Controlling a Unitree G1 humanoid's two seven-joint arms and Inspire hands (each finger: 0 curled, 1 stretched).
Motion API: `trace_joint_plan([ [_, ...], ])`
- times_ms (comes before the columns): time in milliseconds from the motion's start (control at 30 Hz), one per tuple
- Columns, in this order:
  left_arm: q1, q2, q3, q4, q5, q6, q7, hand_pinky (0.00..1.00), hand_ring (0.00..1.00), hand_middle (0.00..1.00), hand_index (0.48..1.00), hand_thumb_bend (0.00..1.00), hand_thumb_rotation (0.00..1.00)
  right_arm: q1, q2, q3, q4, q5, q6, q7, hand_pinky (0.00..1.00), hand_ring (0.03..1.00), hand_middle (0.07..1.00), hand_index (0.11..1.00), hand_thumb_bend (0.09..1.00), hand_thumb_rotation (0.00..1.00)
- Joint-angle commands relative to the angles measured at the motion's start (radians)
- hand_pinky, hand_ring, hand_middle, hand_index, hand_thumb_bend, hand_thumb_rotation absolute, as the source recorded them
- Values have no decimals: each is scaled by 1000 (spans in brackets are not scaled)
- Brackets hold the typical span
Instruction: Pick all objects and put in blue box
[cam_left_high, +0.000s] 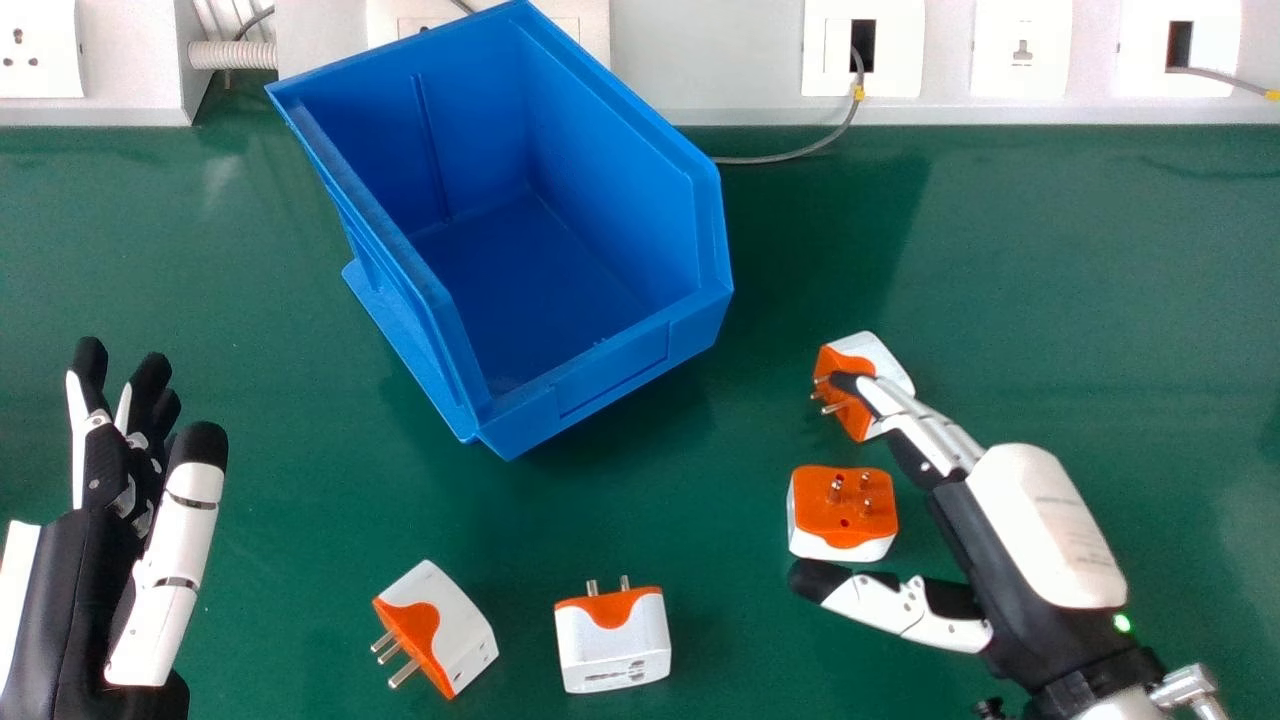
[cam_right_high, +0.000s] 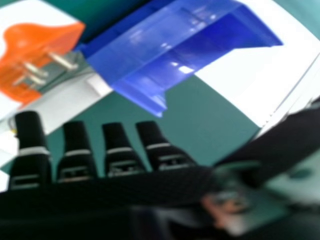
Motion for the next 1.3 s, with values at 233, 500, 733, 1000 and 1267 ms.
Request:
trace_joint_plan([
  [233, -8, 3, -2, -26, 15, -4, 8, 1000, 1000, 991, 963, 425, 728, 7, -33, -26, -85, 3, 15, -21, 742, 897, 926, 907, 609, 995],
  [500, -1, 0, -5, -38, 16, -1, 12, 1000, 1000, 991, 966, 423, 725, -14, -37, -12, -37, -2, 21, -10, 718, 878, 910, 887, 622, 999],
  [733, -1, 1, -2, -38, -3, 2, 5, 1000, 1000, 992, 965, 418, 735, -72, -33, 24, 64, -18, 27, -14, 713, 868, 904, 878, 618, 977],
  [1000, -6, 13, 7, -38, -7, -4, -5, 1000, 1000, 995, 968, 403, 735, -190, -31, 70, 247, -42, 49, -52, 701, 852, 889, 863, 607, 955],
  [1267, -4, 9, 10, -53, -17, 11, -2, 1000, 1000, 996, 968, 383, 727, -273, -41, 104, 361, -46, 57, -88, 683, 828, 871, 843, 601, 932],
])
